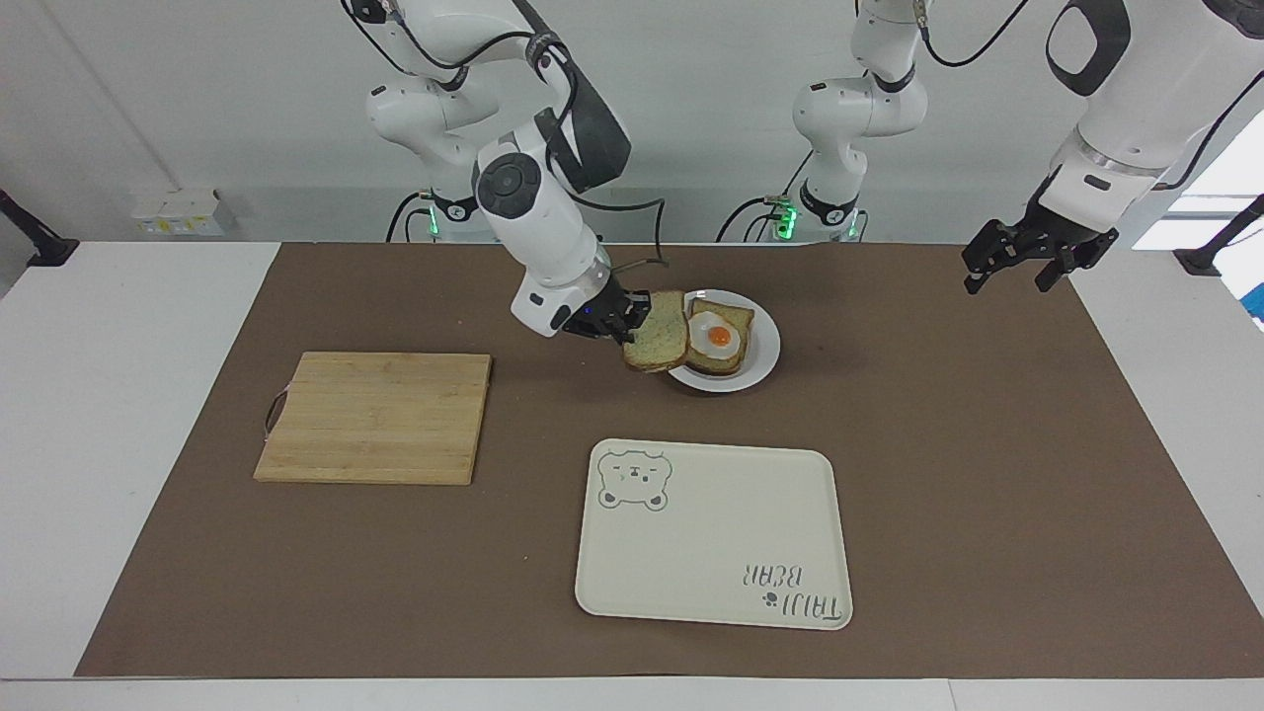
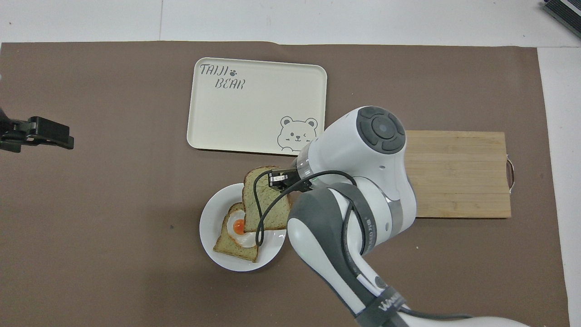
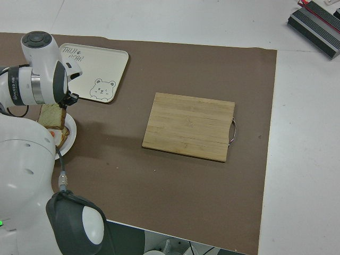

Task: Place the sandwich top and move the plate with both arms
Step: 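Carry the bread slice with the right gripper onto the egg toast, then release the bread with the right gripper while the left gripper advances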

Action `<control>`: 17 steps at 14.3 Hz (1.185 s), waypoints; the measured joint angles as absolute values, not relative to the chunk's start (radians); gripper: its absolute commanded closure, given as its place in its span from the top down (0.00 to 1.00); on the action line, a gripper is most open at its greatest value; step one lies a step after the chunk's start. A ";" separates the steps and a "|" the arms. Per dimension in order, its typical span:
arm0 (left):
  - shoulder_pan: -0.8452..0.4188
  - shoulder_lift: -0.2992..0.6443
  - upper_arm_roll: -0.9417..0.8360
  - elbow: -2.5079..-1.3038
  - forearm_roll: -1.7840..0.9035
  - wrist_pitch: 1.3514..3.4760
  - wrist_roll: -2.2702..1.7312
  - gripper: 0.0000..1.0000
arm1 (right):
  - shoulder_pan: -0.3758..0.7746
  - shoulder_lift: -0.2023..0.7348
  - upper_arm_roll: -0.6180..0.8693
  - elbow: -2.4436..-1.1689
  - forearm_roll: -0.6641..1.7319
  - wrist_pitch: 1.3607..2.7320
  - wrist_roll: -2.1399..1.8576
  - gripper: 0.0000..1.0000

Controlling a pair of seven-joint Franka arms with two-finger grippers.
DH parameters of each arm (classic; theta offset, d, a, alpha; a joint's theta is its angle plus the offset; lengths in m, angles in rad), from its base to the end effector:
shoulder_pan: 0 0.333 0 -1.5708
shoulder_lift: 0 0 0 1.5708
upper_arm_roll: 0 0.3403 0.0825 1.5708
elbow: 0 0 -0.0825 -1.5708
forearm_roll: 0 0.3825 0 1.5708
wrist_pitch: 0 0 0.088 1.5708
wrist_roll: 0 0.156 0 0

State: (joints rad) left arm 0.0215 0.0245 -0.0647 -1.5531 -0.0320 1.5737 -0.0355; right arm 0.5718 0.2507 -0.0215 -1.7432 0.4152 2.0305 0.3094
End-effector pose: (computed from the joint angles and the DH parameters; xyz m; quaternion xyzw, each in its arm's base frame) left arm 0.5605 -0.0288 0.5948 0.9999 -0.0038 -0.0026 0.0167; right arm 0.5273 0.3722 0.4153 -0.9823 -0.0306 0.0601 0.1746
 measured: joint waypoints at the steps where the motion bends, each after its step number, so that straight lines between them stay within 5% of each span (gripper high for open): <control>1: 0.022 0.023 -0.063 -1.553 -0.033 1.574 -0.036 1.00 | 0.597 0.257 -0.021 -1.744 0.415 2.046 0.322 0.00; 14: 0.022 -0.011 -0.057 -1.650 -0.187 1.606 0.062 1.00 | 0.710 0.371 -0.029 -1.830 0.417 2.243 0.340 0.00; 15: 0.022 -0.019 -0.057 -1.668 -0.189 1.618 0.064 1.00 | 0.706 0.371 -0.031 -1.838 0.426 2.246 0.359 0.03; 16: 0.022 -0.025 -0.057 -1.680 -0.191 1.625 0.066 1.00 | 0.702 0.371 -0.031 -1.843 0.445 2.249 0.368 0.16; 17: 0.022 -0.029 -0.058 -1.688 -0.193 1.630 0.073 1.00 | 0.700 0.371 -0.031 -1.846 0.458 2.250 0.369 0.43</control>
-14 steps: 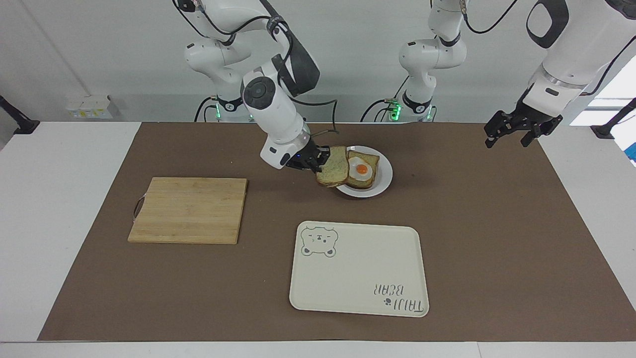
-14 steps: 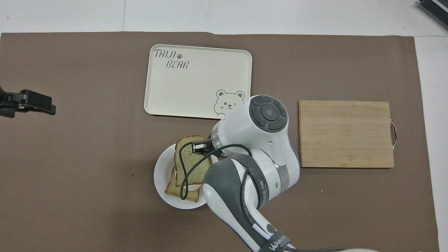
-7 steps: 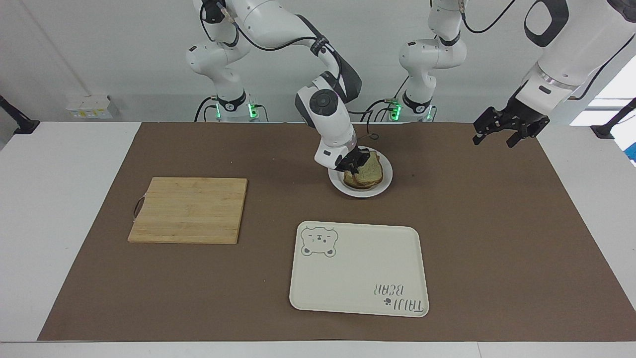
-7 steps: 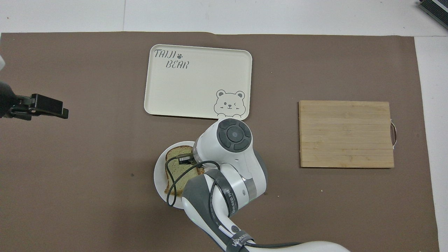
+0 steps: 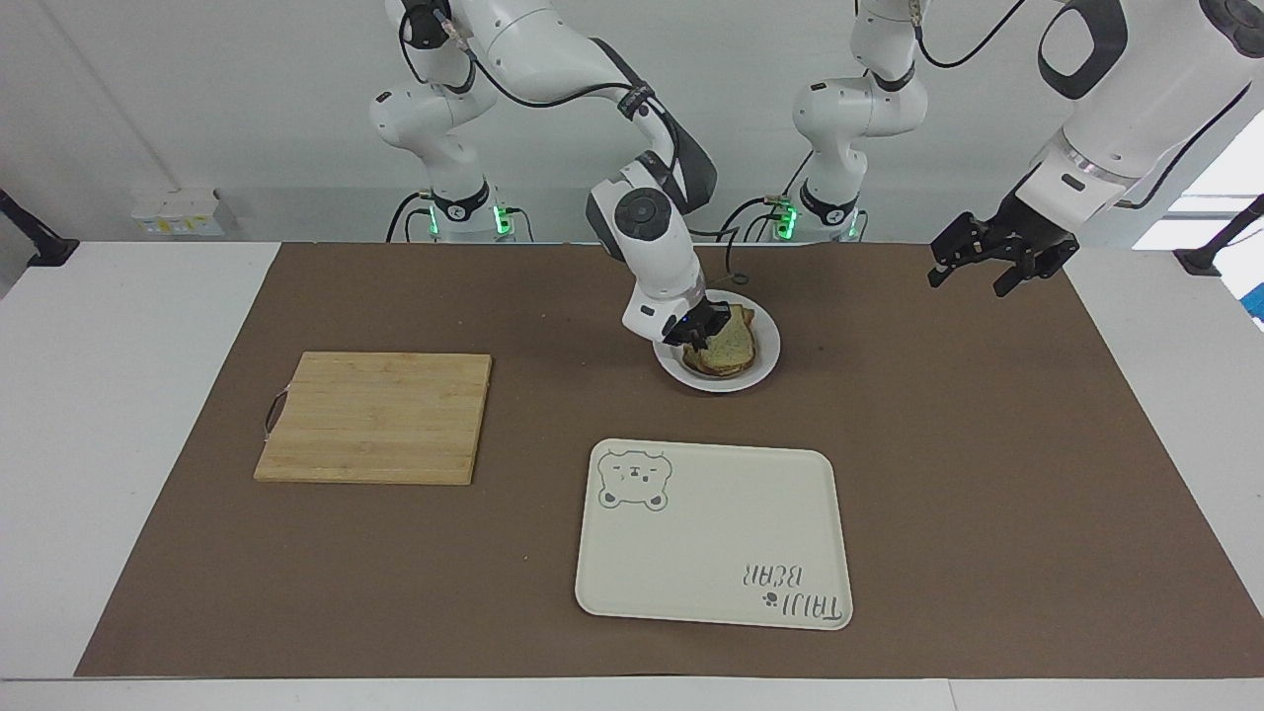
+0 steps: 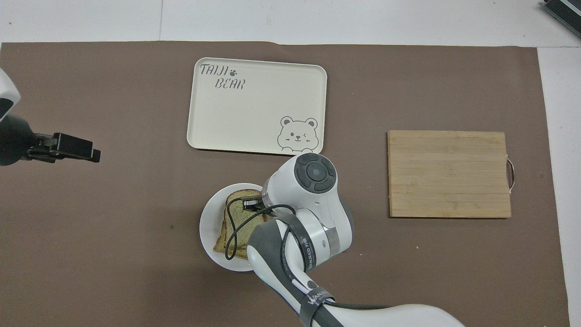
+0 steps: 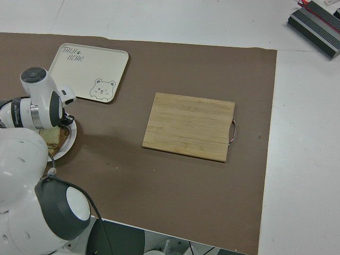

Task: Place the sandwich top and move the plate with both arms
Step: 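Release the bread with the right gripper while the left gripper advances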

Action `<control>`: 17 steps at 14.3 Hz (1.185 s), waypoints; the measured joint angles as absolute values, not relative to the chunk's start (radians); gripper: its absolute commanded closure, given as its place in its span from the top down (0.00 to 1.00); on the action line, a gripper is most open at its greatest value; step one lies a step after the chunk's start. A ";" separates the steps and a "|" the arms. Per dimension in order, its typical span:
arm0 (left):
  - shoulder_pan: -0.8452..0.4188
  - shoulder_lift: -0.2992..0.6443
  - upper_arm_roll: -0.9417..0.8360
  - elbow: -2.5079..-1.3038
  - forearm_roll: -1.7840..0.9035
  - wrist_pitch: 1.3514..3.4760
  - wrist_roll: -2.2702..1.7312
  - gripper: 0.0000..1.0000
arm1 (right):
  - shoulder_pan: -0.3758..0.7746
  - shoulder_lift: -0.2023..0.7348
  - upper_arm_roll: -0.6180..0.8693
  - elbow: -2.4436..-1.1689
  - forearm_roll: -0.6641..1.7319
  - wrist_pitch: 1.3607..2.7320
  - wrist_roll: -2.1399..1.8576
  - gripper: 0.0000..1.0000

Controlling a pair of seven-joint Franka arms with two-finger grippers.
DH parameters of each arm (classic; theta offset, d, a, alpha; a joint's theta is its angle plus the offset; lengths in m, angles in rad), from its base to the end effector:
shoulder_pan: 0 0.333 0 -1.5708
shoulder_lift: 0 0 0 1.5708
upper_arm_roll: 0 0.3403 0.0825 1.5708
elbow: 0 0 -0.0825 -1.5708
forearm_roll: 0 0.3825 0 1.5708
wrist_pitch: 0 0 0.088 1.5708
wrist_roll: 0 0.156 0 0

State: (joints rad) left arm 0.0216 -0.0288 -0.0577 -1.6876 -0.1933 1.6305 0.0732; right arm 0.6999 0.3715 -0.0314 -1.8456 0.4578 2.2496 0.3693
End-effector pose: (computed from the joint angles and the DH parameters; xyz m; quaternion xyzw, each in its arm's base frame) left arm 0.5433 -0.0489 0.5684 0.9942 -0.0472 -0.0123 0.0957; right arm 0.4932 0.4283 0.3078 -0.9847 -0.0084 0.0716 0.1587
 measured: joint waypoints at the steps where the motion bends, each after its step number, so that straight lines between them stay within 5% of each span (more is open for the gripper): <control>1: 0.022 -0.032 -0.058 -1.692 -0.194 1.633 0.088 1.00 | 0.699 0.371 -0.032 -1.847 0.462 2.250 0.370 0.92; 2: 0.022 -0.035 -0.057 -1.696 -0.198 1.634 0.107 1.00 | 0.699 0.371 -0.033 -1.847 0.462 2.250 0.371 1.00; 8: 0.038 -0.053 -0.048 -1.758 -0.269 1.640 0.241 1.00 | 0.690 0.358 -0.044 -1.836 0.317 2.263 0.371 1.00; 17: 0.047 -0.071 -0.049 -2.019 -0.509 1.789 0.433 1.00 | 0.426 0.208 -0.056 -1.792 0.024 2.208 0.355 1.00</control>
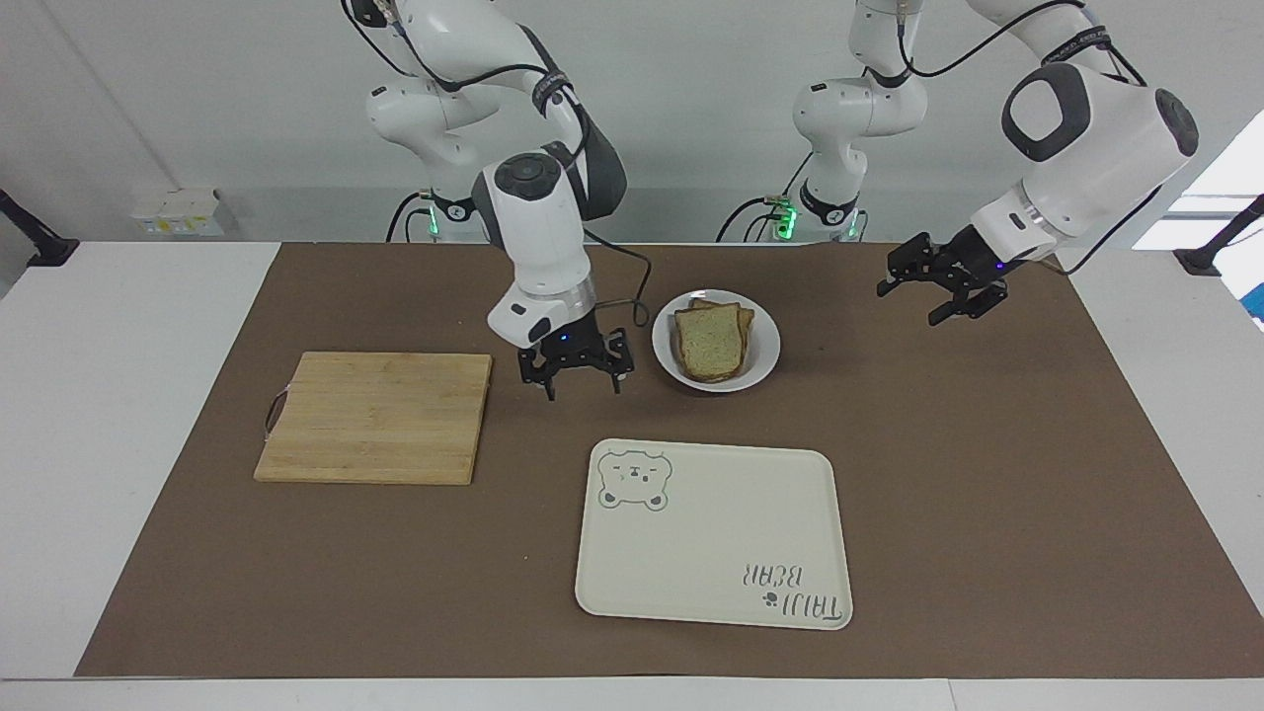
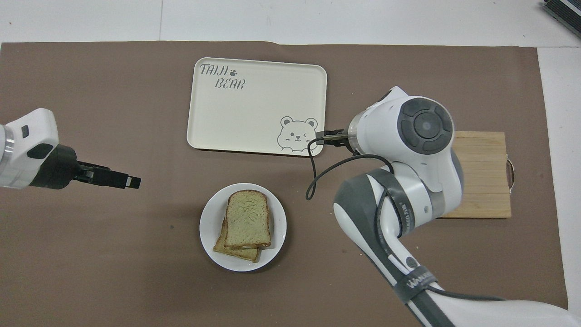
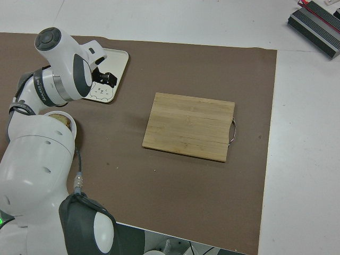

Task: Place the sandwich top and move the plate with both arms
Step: 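Release the bread with the right gripper while the left gripper advances, then retract the right gripper while the left gripper reaches the plate rim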

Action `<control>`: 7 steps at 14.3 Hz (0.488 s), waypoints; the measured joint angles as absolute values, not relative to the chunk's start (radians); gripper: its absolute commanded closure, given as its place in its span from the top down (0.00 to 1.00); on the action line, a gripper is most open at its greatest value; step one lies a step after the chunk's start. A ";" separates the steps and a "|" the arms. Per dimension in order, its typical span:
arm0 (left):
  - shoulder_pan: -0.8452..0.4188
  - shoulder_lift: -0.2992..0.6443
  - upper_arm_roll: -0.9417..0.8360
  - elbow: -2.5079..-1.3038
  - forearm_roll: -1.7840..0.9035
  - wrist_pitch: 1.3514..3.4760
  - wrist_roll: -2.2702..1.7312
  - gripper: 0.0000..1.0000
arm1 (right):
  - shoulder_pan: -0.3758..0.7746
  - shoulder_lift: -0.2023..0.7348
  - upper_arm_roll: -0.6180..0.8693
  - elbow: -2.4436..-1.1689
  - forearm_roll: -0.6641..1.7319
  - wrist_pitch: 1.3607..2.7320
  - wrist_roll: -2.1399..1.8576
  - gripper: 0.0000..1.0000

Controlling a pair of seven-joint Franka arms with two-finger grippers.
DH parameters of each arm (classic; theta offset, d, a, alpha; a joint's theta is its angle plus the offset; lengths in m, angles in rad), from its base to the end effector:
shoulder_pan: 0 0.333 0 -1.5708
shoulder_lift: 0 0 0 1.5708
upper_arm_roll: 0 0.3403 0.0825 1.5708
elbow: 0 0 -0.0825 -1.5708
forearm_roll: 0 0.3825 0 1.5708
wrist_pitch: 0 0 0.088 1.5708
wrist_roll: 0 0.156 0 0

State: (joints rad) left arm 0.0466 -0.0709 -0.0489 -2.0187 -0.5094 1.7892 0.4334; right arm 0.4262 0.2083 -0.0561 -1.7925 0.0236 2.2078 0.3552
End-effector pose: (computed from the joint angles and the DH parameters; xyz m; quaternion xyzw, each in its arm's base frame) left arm 0.5125 -0.0665 0.4617 0.9583 -0.1362 -0.0236 0.2500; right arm 0.6059 0.2390 0.4300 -0.9946 -0.0026 -0.0952 0.0409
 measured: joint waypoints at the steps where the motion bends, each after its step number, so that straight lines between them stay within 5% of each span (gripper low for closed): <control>1: 0.045 -0.071 -0.051 -2.054 -0.523 1.808 0.439 1.00 | 0.406 0.188 -0.056 -1.790 0.019 2.177 0.339 1.00; 7: 0.003 -0.071 -0.061 -2.317 -0.679 2.004 0.588 1.00 | 0.278 0.051 -0.058 -1.741 0.018 1.932 0.194 1.00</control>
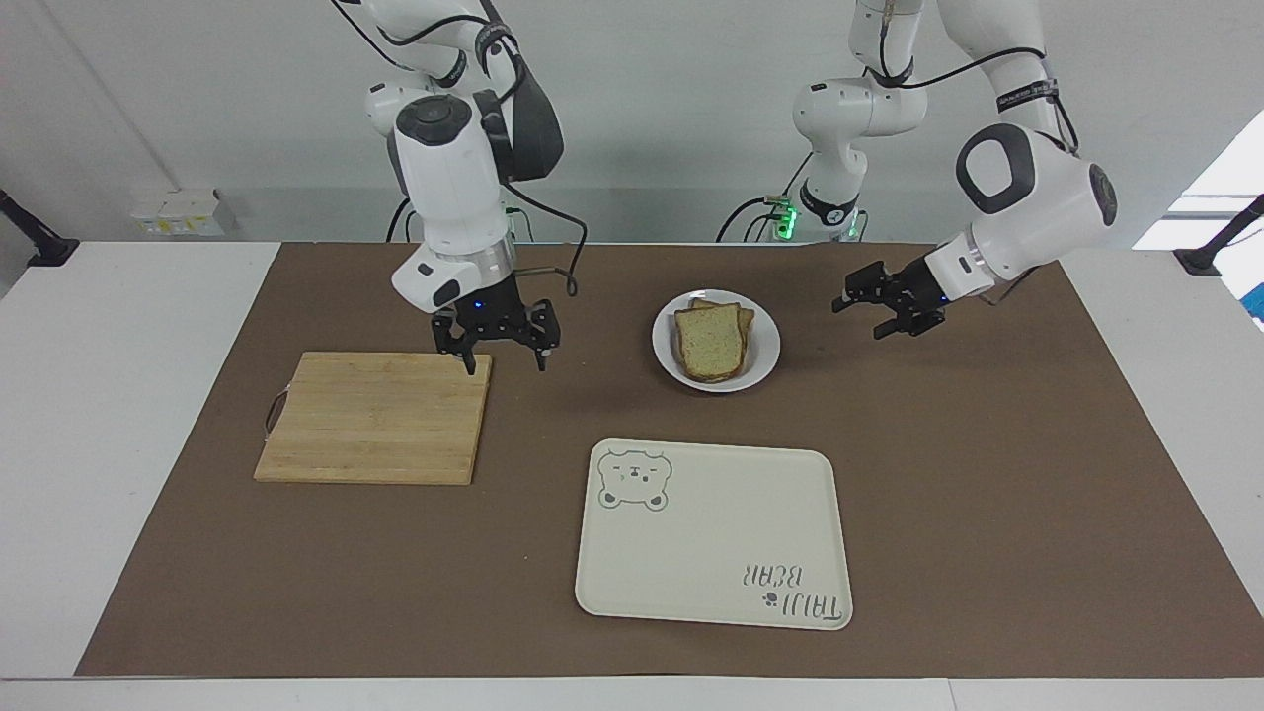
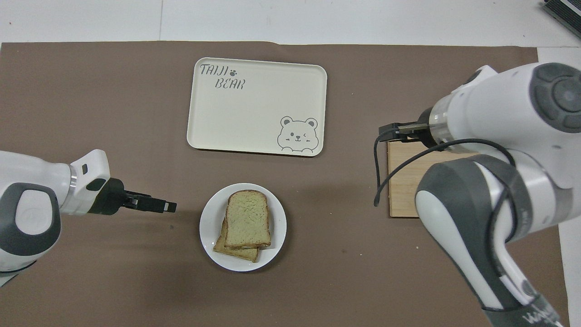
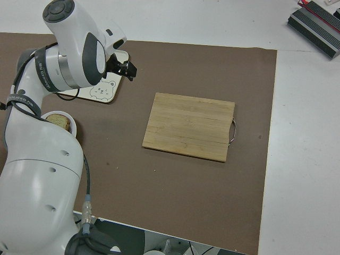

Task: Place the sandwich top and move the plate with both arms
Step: 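Retract the right gripper while the left gripper reaches the plate rim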

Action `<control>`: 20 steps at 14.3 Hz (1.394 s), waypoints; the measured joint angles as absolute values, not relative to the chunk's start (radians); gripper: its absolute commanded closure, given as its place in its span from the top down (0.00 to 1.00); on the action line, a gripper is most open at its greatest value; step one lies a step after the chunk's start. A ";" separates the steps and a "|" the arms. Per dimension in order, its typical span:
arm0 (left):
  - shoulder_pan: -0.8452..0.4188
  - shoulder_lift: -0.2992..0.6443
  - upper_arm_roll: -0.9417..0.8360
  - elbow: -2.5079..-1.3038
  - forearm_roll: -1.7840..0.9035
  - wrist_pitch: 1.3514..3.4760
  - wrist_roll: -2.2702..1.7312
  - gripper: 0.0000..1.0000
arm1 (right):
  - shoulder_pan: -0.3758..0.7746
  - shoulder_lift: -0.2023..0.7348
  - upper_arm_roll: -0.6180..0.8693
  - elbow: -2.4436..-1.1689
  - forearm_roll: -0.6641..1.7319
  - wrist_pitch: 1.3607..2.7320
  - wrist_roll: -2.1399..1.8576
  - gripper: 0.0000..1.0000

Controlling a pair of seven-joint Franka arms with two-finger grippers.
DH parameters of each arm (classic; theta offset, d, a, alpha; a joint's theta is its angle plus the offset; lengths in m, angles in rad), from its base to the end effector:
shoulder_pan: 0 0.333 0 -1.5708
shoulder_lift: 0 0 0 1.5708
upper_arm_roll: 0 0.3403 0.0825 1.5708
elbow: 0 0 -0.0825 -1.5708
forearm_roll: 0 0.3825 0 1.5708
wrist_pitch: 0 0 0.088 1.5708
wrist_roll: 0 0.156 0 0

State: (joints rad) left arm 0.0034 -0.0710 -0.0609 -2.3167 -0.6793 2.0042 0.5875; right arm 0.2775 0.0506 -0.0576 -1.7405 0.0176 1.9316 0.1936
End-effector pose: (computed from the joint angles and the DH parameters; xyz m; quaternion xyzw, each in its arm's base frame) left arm 0.4664 -0.0927 0.3490 0.9440 -0.1302 -0.0356 0.3011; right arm 0.5848 0.1334 0.5235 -0.9974 -0.0107 -0.0673 0.0213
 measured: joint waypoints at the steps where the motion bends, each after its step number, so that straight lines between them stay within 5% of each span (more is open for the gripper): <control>1: -0.007 -0.071 -0.062 -2.354 -0.705 2.029 0.619 0.98 | 0.251 0.023 -0.058 -1.736 0.018 1.903 0.169 1.00; 4: -0.040 -0.068 -0.062 -2.427 -0.799 2.088 0.673 0.96 | 0.190 -0.040 -0.060 -1.719 0.018 1.821 0.122 1.00; 10: -0.081 -0.067 -0.063 -2.505 -0.919 2.166 0.733 0.57 | 0.159 -0.057 -0.078 -1.545 -0.016 1.584 0.112 1.00; 16: -0.181 -0.026 -0.063 -2.531 -1.029 2.266 0.757 0.43 | 0.149 -0.086 -0.105 -1.517 -0.048 1.527 0.098 1.00; 19: -0.202 0.003 -0.062 -2.531 -1.059 2.290 0.784 0.00 | 0.149 -0.089 -0.115 -1.525 -0.048 1.495 0.046 1.00; 20: -0.202 0.003 -0.061 -2.531 -1.059 2.290 0.785 0.00 | 0.149 -0.090 -0.114 -1.526 -0.048 1.480 0.044 1.00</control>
State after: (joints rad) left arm -0.2016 0.0027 -0.0613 -2.5314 -1.0589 2.2898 0.7853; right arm 0.1489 -0.0902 -0.1144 -1.5264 -0.0479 1.4800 0.0441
